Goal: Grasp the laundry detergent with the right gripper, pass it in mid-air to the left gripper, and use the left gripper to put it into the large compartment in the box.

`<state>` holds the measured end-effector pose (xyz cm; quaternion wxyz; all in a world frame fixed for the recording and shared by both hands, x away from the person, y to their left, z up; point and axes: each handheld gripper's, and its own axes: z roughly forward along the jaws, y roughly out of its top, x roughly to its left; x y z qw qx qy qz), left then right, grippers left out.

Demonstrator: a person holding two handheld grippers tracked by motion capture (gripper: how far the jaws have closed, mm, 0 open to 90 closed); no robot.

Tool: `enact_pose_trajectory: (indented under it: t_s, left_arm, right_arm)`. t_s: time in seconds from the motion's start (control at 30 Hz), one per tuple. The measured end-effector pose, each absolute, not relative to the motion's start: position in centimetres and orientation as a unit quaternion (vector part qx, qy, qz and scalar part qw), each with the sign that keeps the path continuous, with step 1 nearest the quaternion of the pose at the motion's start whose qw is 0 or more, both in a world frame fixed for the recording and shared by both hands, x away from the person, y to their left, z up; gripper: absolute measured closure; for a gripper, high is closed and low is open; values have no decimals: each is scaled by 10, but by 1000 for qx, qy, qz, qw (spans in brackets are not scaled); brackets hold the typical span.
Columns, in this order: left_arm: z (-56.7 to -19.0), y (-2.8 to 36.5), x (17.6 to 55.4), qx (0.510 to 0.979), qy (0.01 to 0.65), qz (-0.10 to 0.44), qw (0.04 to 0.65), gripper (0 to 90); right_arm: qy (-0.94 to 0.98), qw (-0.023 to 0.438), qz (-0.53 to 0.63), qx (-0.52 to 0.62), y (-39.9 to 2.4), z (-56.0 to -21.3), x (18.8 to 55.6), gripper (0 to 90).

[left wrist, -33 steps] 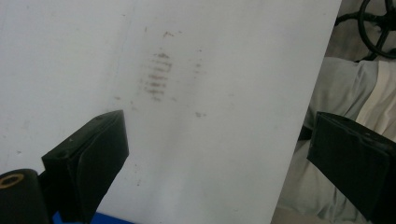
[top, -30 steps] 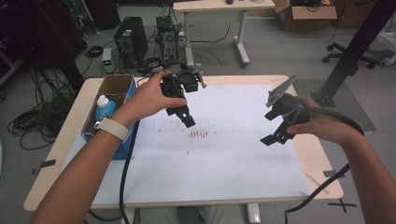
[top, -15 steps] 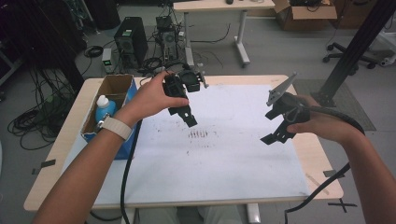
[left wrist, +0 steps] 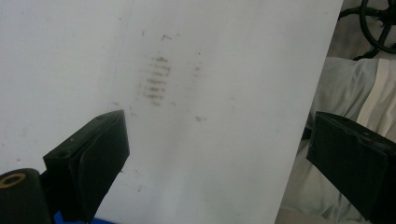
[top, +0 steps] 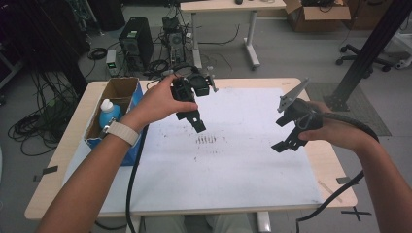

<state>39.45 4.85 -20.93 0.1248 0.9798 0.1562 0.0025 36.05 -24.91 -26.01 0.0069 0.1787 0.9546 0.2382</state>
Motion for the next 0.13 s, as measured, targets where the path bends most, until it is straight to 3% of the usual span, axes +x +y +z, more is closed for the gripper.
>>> enact_pose_trajectory:
  t_s: [0.13]
  left_arm:
    - [-209,49,395,980,155,2,123,63]
  right_arm:
    - [954,8,240,179,-250,-260,360,51]
